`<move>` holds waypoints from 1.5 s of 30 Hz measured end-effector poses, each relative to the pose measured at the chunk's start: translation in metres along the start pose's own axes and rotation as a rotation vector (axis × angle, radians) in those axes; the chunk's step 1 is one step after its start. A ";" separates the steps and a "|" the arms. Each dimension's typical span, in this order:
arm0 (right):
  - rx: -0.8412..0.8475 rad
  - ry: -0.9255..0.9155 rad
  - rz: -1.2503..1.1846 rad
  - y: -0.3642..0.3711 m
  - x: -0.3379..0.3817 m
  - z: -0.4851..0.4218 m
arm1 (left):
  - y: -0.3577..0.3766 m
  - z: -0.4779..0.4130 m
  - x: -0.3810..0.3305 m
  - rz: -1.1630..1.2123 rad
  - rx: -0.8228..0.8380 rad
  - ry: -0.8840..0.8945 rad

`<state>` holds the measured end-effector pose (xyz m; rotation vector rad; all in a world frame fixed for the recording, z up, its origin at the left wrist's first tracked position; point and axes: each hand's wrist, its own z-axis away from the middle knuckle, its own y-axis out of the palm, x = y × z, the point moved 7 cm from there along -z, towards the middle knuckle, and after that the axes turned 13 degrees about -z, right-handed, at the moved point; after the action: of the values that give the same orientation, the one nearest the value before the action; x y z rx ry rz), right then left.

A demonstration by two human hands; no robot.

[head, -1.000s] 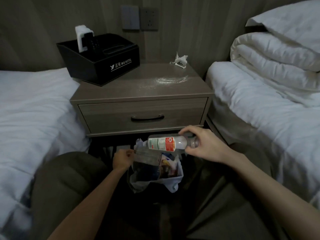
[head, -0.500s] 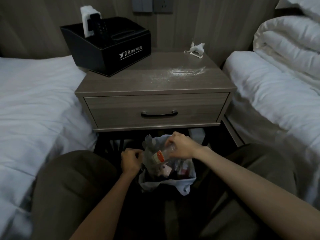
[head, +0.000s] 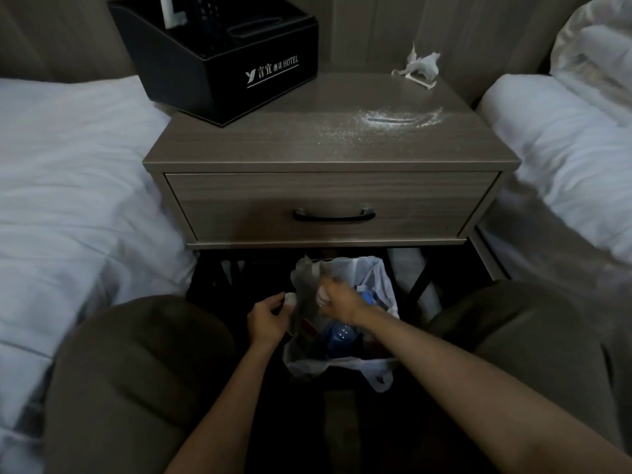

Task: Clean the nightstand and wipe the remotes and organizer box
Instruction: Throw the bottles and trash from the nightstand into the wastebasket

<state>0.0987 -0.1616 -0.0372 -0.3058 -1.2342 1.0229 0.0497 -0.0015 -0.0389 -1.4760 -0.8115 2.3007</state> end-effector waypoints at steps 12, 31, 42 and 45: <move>0.145 0.021 0.024 0.070 -0.032 -0.017 | -0.001 0.003 0.001 0.022 0.007 0.040; -0.366 -0.381 -0.134 -0.209 0.117 0.149 | -0.111 0.078 -0.194 0.010 -0.169 0.658; -0.732 -0.328 0.008 -0.343 0.102 0.118 | -0.137 0.034 -0.318 -0.343 -0.290 0.853; -0.758 -0.257 0.016 -0.365 0.082 0.084 | -0.126 0.002 -0.315 -0.558 -0.312 0.805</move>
<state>0.1959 -0.3235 0.2965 -0.7851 -1.8322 0.5775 0.1772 -0.0647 0.2688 -1.7949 -1.1418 1.0700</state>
